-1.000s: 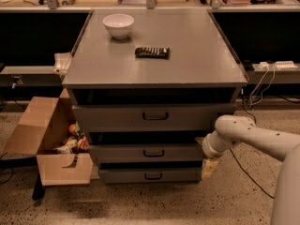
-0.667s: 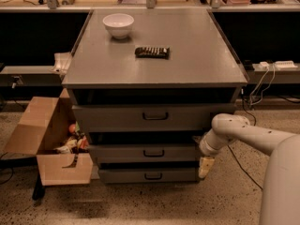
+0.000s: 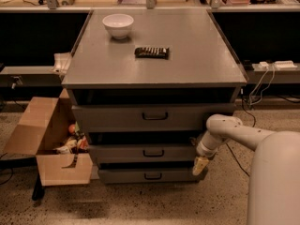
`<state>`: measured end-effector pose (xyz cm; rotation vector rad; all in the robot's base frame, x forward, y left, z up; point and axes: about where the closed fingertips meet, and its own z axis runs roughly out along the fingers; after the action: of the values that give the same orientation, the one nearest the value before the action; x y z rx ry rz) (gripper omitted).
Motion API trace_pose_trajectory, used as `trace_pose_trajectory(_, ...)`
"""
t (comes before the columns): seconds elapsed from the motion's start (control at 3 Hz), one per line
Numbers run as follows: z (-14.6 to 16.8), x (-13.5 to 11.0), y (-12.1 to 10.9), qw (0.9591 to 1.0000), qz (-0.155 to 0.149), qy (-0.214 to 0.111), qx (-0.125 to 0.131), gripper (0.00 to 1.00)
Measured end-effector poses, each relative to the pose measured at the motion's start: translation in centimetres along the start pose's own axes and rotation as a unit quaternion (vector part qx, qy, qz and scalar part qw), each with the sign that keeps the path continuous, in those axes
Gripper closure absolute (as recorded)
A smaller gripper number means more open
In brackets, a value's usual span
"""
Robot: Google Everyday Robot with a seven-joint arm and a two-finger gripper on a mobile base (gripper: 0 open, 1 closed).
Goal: Open middle drawer
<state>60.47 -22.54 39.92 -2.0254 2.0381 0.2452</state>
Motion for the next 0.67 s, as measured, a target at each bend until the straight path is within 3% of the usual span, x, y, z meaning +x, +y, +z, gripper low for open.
trace_pose_trajectory(0.67,-0.66,-0.28,-0.33,1.0000,0.001,-0.001,0.000,0.65)
